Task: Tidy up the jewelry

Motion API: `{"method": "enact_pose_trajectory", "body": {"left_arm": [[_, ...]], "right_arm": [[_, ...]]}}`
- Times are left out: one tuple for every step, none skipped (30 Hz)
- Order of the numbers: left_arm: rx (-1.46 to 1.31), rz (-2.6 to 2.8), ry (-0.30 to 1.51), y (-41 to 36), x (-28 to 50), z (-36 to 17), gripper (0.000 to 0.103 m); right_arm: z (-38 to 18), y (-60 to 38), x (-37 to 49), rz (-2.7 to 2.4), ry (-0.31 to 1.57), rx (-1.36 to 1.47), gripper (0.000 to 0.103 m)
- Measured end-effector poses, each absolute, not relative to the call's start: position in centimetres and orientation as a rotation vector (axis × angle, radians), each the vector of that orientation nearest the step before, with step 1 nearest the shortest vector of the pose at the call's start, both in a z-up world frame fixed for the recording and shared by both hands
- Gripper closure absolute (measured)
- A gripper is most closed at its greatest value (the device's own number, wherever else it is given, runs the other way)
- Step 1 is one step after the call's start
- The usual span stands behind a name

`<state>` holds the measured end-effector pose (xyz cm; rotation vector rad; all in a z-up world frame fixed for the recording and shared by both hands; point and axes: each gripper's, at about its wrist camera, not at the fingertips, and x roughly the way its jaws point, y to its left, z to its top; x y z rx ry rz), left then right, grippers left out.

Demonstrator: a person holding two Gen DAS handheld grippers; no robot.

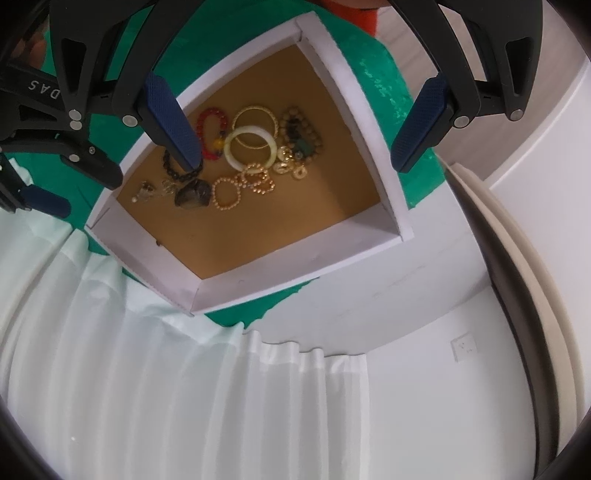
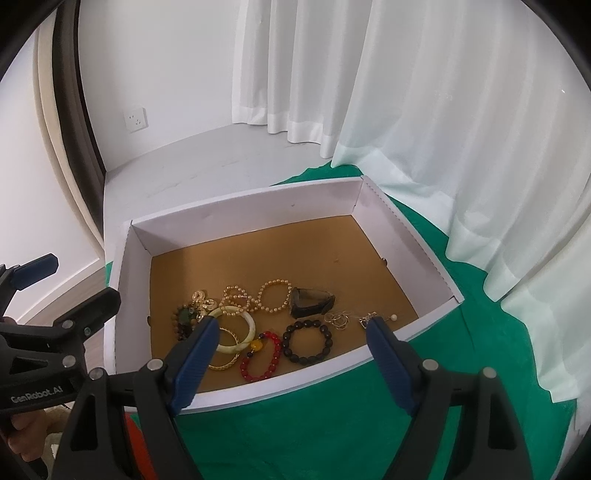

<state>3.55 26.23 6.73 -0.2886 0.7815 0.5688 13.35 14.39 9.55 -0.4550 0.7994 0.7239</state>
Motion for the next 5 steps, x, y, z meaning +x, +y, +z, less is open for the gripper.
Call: {"method": "enact_pose_trajectory", "body": {"left_arm": [[-0.293, 0.565, 0.777, 26.17, 3.57, 6.66, 0.001], [-0.295, 0.562, 0.771, 26.11, 3.61, 6.60, 0.001], [-0.295, 0.568, 0.768, 26.05, 3.66, 6.48, 0.001], [-0.295, 0.570, 0.767, 25.93, 3.70, 6.41, 0.001], [-0.292, 0.566, 0.769, 25.81, 3.79, 6.30, 0.001]], "right_arm": [[9.55, 14.32, 13.47, 0.724, 0.801, -0.454, 0.020], [9.51, 14.31, 13.56, 0.723, 0.803, -0.454, 0.020], [9.47, 14.25, 13.64, 0.722, 0.805, -0.452, 0.020], [9.40, 14.15, 13.76, 0.723, 0.808, -0.450, 0.020], [9.36, 14.10, 13.81, 0.722, 0.810, -0.450, 0.020]]}}
